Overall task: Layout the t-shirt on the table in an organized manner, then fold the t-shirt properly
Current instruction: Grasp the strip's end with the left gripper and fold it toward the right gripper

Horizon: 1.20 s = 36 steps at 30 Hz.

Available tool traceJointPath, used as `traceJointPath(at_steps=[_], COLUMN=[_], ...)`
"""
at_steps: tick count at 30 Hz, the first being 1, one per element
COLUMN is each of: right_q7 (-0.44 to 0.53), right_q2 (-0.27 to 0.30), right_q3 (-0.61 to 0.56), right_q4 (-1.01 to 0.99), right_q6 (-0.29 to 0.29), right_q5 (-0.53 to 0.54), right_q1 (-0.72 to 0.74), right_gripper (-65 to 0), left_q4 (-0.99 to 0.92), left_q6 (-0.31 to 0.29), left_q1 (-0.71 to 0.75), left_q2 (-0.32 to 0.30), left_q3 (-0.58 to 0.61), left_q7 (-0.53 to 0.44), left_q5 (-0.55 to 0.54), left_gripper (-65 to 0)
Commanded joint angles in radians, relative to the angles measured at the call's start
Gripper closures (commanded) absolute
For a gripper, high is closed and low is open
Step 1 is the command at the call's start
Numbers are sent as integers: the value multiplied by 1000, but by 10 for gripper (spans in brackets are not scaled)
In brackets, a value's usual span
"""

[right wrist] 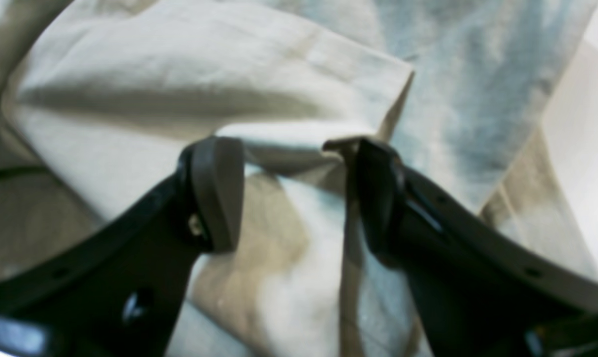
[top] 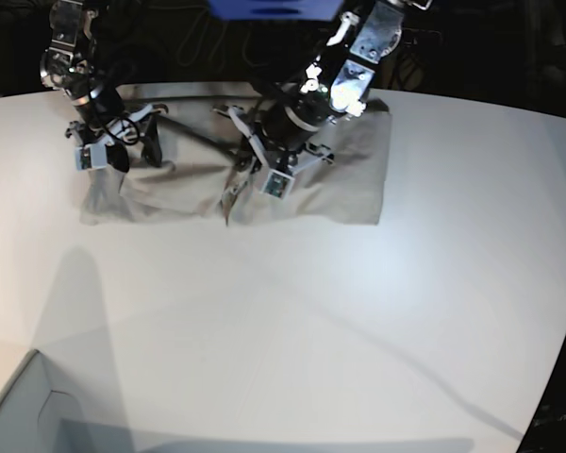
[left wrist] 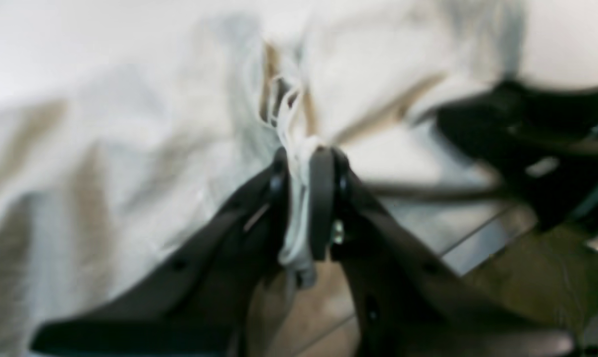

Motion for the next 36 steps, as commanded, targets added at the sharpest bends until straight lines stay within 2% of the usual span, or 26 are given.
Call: traceJointPath(at_steps=[1,7,9,11,17,21,28,32,36], right_q7=[-30,-30,-30,-30,-30,-30,-30,-30,-30], right_q2=[5,5,5,5,8,8,8,8,10], right_q3=[1,1,1,1,1,1,1,1,1], right_q4=[8,9,9,9,9,9,8,8,11], right_q6=[15,15,15,15,15,15,15,15,15], right_q5=[-15,-15,-15,-15,-15,-15,-15,-15,-15], right_q1=[-7,-9,-7,-7,-6,-6,-1,-1,3], right_gripper=[-366,-366,-366,-366,-366,-366,-366,-366,-366], left_q4=[-7,-58,-56,-56,-56,-26,146,218,194], left_q6=[-3,-11,-14,-14,-4,-12,-14,-6,-4], left_q1=[-25,-48,-48,-47,-47,-45,-2,41,45], left_q2=[9,9,10,7,4,4,-3,-43,-112], left_q3=[2,2,5,37,96,96,97,90,88], left_q7=[-24,-24,-20,-21,-23,-23,-17,-20,-23], left_q5=[-5,-11,-12,-12,-8,-12,-12,-12,-14], left_gripper=[0,-1,-23,-73,-309,-378,-396,-395,-395])
